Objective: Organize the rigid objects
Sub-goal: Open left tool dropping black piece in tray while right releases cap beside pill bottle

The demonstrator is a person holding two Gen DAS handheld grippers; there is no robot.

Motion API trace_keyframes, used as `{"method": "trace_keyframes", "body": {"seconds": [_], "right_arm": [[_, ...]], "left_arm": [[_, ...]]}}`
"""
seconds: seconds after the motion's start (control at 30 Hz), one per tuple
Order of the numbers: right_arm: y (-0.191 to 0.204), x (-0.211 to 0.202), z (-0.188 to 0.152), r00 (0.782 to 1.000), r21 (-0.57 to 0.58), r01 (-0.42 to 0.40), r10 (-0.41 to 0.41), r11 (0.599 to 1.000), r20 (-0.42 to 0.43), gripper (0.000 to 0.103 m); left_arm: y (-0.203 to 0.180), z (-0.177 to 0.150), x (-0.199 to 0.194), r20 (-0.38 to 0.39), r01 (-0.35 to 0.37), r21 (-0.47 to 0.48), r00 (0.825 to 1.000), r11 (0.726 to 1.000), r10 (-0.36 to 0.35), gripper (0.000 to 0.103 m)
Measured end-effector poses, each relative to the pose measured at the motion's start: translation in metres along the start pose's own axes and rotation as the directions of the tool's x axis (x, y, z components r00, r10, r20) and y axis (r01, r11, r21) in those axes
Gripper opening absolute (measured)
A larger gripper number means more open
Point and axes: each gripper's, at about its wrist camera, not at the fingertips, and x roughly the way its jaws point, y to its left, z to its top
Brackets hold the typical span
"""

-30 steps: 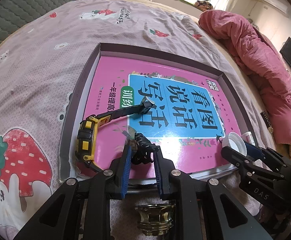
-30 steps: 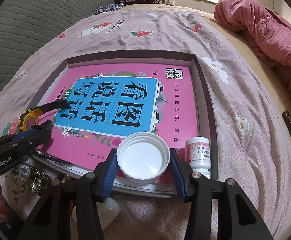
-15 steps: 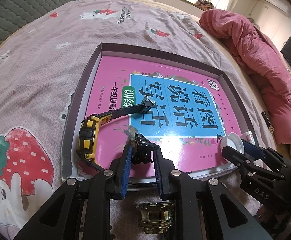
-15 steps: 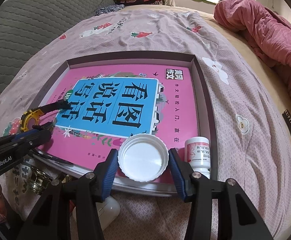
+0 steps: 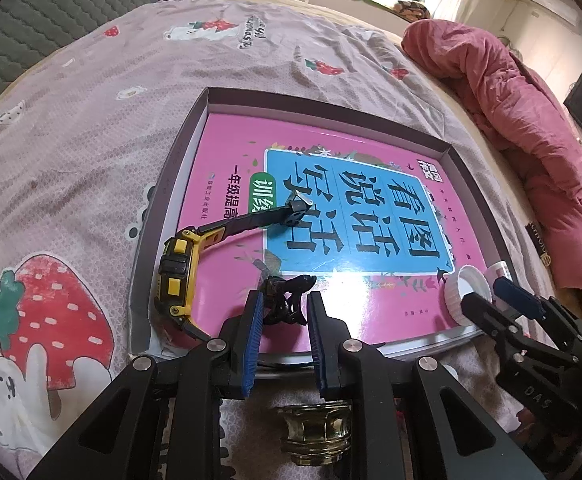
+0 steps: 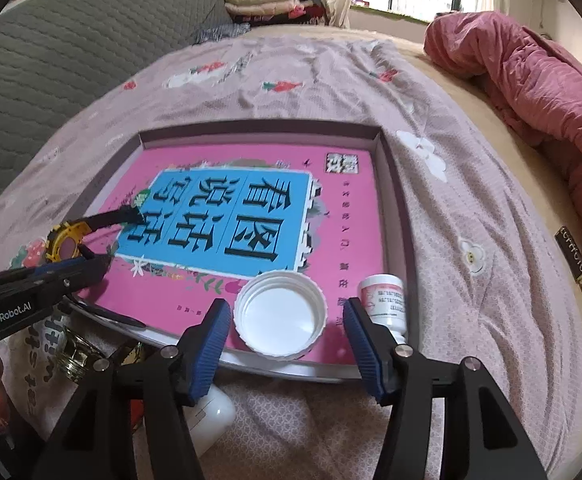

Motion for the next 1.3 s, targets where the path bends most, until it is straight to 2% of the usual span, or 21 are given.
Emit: {"method": "trace_keyframes", "body": {"seconds": [0.3, 0.8, 1.3], "right_arm": [[-0.001, -0.015, 0.000, 0.998, 0.007, -0.029, 0.029, 1.000, 0.057, 0.058], [-0.010, -0.019, -0.002, 0.998, 0.056, -0.027, 0.023, 0.998, 0.066, 0.059], [-0.013, -0.025, -0.007, 0.996, 0.071, -0.029, 0.023, 0.997, 0.084, 0.059]], "left_arm": [[0.000, -0.001, -0.001, 0.005, -0.005, 0.003, 1.000, 1.000, 0.005, 0.023], [0.005, -0.001, -0.004, 0.003, 0.029, -0.023, 1.000, 0.999, -0.029, 0.023], [0.002, -0.002, -0.005, 0.005, 0.023, -0.004, 1.000, 1.000, -0.023, 0.025]]}}
